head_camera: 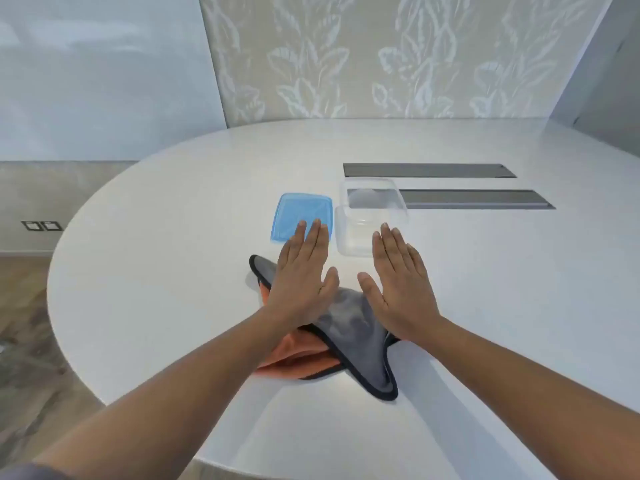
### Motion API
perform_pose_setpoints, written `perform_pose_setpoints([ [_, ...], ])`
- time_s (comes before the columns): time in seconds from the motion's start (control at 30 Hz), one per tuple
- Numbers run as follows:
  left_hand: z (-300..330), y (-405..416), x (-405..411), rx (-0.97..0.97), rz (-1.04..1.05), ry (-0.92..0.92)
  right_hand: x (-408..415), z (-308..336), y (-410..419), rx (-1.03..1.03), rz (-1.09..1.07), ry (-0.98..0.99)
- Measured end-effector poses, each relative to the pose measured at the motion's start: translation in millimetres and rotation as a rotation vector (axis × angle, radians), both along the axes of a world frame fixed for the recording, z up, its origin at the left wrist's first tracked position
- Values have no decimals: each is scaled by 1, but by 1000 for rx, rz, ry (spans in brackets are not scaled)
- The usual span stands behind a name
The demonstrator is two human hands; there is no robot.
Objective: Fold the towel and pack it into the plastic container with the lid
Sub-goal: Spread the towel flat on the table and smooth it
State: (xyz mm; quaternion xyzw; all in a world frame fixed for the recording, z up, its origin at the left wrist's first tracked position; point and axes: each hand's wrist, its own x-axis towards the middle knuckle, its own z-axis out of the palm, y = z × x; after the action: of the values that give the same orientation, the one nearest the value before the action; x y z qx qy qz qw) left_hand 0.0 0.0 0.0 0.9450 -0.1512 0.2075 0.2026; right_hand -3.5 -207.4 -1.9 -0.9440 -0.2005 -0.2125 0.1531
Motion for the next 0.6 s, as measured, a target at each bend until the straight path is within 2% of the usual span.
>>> perform_pose_setpoints([
  [0.17,-19,8,-6,27,-5,209,-9,-26,-12,10,77,187],
  [0.37,-46,18,-13,15,-44,380,-16,-52,-18,81,149,277],
  [0.6,-58,20,-18,-34,-15,332,-15,-60,-25,116,158,302],
])
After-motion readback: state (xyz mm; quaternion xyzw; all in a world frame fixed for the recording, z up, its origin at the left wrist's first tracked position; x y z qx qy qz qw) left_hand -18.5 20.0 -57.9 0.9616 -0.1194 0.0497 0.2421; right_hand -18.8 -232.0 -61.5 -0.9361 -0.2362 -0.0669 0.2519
